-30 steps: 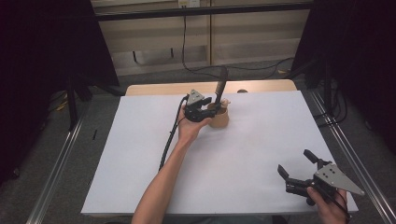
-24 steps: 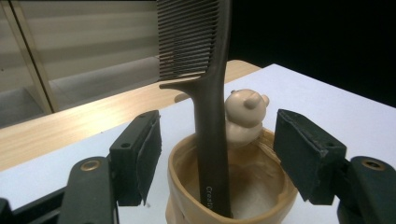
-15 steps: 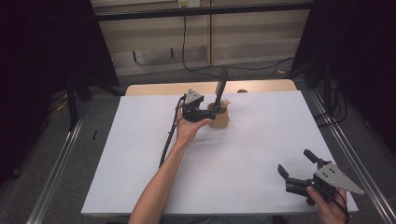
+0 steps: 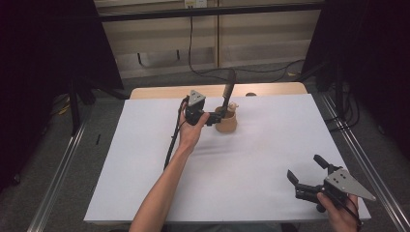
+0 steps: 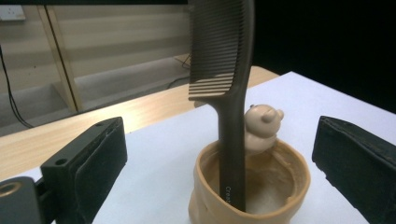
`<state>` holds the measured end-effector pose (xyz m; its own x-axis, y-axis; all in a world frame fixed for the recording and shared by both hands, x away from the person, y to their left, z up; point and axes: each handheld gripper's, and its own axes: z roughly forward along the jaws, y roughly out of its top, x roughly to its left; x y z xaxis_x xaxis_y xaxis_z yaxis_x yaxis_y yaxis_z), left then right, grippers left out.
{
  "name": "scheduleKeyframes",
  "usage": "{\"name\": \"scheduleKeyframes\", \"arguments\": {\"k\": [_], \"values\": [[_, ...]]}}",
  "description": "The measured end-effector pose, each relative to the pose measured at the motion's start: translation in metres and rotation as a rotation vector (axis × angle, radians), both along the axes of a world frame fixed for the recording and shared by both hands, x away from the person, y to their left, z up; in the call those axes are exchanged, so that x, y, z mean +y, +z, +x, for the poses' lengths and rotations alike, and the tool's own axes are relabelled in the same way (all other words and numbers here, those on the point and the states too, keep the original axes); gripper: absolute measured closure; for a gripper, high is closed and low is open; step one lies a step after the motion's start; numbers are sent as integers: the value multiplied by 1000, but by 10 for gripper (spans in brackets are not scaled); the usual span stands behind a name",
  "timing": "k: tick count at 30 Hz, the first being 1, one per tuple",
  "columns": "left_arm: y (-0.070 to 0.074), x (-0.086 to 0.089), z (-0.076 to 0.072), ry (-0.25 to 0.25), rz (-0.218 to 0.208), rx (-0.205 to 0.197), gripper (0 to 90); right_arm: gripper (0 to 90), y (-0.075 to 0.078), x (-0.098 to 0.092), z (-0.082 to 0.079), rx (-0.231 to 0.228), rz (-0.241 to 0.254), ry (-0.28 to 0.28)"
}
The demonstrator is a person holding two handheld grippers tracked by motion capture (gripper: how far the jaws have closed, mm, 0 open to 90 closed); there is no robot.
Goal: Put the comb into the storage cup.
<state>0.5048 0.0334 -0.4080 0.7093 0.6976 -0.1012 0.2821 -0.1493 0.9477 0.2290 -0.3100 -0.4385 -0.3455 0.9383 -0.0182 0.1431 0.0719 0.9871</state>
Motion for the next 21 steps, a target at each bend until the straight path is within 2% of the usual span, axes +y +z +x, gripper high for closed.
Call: {"name": "scheduleKeyframes", "arguments": {"k": [4,8,16,18,19,21], "values": [[4,6,-3,5,-4,-12,33,0,0,-1,0,-1,-1,-4],[6,14,-6,24,-37,-35,33,0,1,-1,0,-4,-1,-8],[6,24,-16,48,-27,-95,20,0,1,0,-1,-10,-9,-10],[7,28,-18,42,-29,-97,20,0,1,0,-2,-12,-9,-8],[7,29,-19,41,-45,-92,20,0,2,0,-2,-14,-9,-8],[7,31,-22,39,-36,-98,20,0,2,0,-3,-14,-9,-7]]}}
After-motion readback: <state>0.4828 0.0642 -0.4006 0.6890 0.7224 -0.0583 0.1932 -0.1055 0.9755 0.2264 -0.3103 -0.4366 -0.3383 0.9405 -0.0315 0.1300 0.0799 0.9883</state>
